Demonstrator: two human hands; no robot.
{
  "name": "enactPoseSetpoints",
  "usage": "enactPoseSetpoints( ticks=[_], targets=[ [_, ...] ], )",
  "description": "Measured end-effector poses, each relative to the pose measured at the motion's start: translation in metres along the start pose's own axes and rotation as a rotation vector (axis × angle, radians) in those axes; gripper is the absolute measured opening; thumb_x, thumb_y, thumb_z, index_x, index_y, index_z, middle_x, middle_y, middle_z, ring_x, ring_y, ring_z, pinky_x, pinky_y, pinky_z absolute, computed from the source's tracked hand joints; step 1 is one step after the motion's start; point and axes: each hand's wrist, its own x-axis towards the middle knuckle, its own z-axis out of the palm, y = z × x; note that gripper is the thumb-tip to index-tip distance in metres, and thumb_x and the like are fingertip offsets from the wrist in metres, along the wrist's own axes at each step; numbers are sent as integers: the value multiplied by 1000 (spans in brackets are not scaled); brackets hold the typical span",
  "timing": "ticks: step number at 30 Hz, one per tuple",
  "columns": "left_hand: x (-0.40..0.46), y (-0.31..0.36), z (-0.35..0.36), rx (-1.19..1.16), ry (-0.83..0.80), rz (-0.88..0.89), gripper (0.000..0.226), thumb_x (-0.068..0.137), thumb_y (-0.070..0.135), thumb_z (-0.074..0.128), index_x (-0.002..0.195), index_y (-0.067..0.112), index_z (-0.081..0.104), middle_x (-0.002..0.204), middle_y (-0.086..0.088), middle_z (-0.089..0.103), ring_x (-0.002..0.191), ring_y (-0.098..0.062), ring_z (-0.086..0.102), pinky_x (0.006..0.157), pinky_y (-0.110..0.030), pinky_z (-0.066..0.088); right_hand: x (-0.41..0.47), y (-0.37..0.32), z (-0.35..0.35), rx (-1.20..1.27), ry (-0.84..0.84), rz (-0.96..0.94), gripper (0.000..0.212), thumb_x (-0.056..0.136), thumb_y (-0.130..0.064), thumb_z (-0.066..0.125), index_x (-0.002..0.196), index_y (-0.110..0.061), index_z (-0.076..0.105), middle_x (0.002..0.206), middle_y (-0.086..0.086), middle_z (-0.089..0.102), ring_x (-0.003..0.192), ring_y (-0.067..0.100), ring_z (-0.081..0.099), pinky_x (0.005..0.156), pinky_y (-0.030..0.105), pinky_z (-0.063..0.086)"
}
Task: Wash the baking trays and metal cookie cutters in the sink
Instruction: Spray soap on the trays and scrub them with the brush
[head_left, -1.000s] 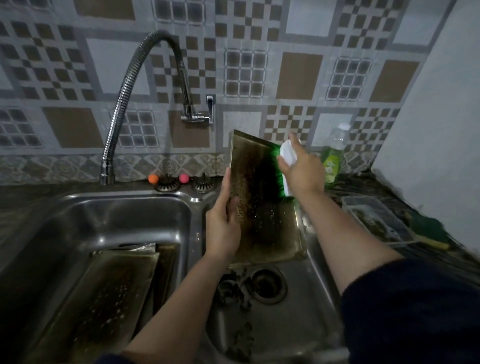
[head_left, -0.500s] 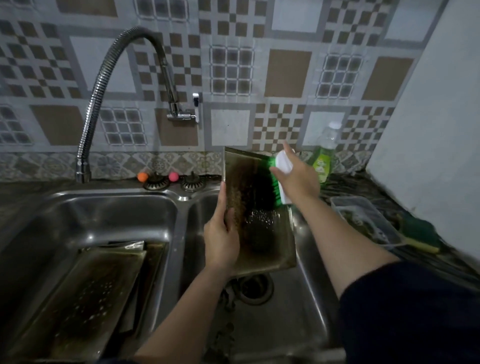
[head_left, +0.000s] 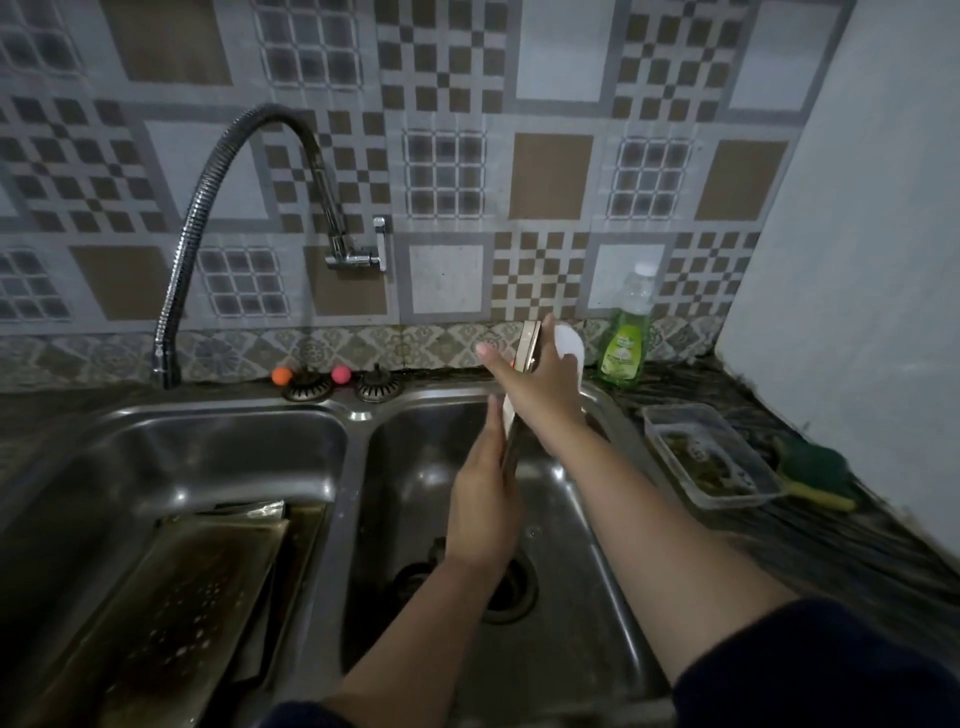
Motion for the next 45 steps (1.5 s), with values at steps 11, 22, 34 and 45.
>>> enactPoseSetpoints(
  ticks=[11, 22, 34, 45],
  targets=[
    [6, -27, -44, -82, -100, -216, 50, 101, 44, 27, 149, 33, 23, 159, 7, 15, 142, 2, 10, 111, -17, 9, -8, -14, -25, 501, 41, 22, 45, 93, -31, 57, 135, -16, 49, 119, 2, 63, 108, 21, 60, 101, 42, 44],
    [-7, -58, -76, -298, -33, -357, 48, 95, 46, 48, 141, 38, 40, 135, 10, 56, 124, -7, 51, 107, -34, 42, -34, 7, -30, 489, -72, 98, 88, 65, -70, 62, 142, -32, 42, 145, 2, 47, 133, 26, 42, 113, 53, 26],
    [-14, -52, -91, -233, 287, -317, 40, 97, 35, 50, 134, 22, 54, 126, 16, 58, 119, 0, 51, 90, -8, 41, -21, -12, -65, -318, 145, -189, 67, 90, -42, 59, 148, -40, 26, 151, -3, 38, 131, 25, 45, 96, 34, 42],
    [-1, -9, -42, -403, 253, -206, 46, 97, 27, 54, 142, 26, 44, 129, 18, 57, 119, -5, 56, 100, -27, 47, -49, -12, -30, -581, 79, -567, 67, 92, -39, 57, 149, -40, 22, 101, 2, 68, 73, 9, 49, 61, 22, 36]
  ],
)
